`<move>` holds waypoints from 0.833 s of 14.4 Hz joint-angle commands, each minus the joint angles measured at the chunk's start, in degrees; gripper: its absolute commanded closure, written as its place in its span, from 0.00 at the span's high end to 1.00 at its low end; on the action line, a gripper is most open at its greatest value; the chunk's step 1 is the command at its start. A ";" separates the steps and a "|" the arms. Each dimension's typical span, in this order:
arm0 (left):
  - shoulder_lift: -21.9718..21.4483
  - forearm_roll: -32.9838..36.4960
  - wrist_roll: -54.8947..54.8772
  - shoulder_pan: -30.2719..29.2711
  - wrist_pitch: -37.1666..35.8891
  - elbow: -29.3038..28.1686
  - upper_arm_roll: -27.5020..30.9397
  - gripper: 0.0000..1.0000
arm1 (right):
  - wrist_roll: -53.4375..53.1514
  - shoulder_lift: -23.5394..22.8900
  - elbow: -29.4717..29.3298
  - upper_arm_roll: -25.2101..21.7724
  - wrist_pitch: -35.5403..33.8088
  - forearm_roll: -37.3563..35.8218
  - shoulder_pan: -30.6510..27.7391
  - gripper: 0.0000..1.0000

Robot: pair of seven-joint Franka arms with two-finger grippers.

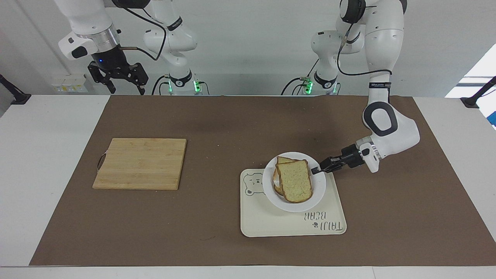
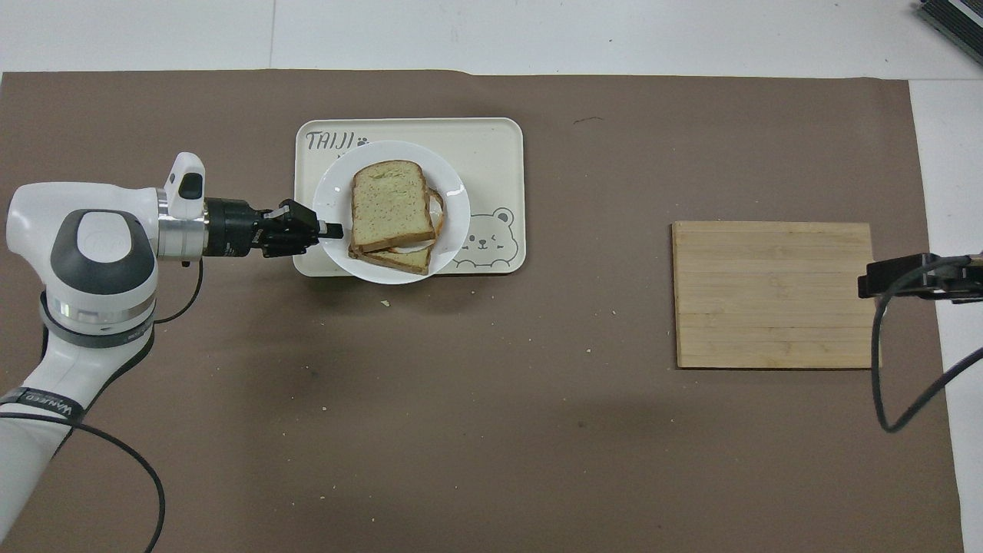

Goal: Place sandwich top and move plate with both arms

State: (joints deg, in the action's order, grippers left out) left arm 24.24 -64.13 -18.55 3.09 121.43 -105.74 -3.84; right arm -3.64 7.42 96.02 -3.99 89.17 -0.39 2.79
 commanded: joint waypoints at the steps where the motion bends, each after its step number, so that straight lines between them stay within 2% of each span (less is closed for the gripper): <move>1: 3.53 0.23 1.06 0.78 3.19 3.17 -0.72 0.00 | 3.28 1.01 1.01 0.12 0.39 0.47 -1.47 1.00; 3: 3.71 2.33 1.06 0.95 3.55 3.26 -0.64 0.00 | 3.46 1.01 1.01 0.12 0.39 0.39 -1.65 1.00; 4: 3.71 4.08 0.62 1.65 4.95 3.43 -0.64 0.59 | 3.37 1.01 1.01 0.12 0.39 0.39 -1.65 1.00; 5: 3.79 4.36 1.14 1.48 6.26 3.52 -0.73 1.00 | 3.37 1.01 1.01 0.12 0.39 0.39 -1.65 1.00; 8: 2.40 7.33 1.67 1.22 5.93 4.92 -0.20 1.00 | 3.37 1.01 1.01 0.12 0.39 0.39 -1.65 1.00; 10: -1.64 13.56 5.34 0.95 4.26 4.31 0.15 1.00 | 3.11 1.01 1.01 0.12 0.39 0.30 -1.65 1.00; 12: -3.58 21.11 11.40 0.95 2.68 4.83 0.68 1.00 | 2.67 1.01 1.01 0.12 0.39 -0.14 -1.65 1.00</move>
State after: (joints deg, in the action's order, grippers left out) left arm 23.95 -49.08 -12.35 3.64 126.12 -100.41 -4.19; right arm -1.96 7.43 96.02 -4.10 89.17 -0.43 1.89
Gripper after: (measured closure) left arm 0.084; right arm 0.000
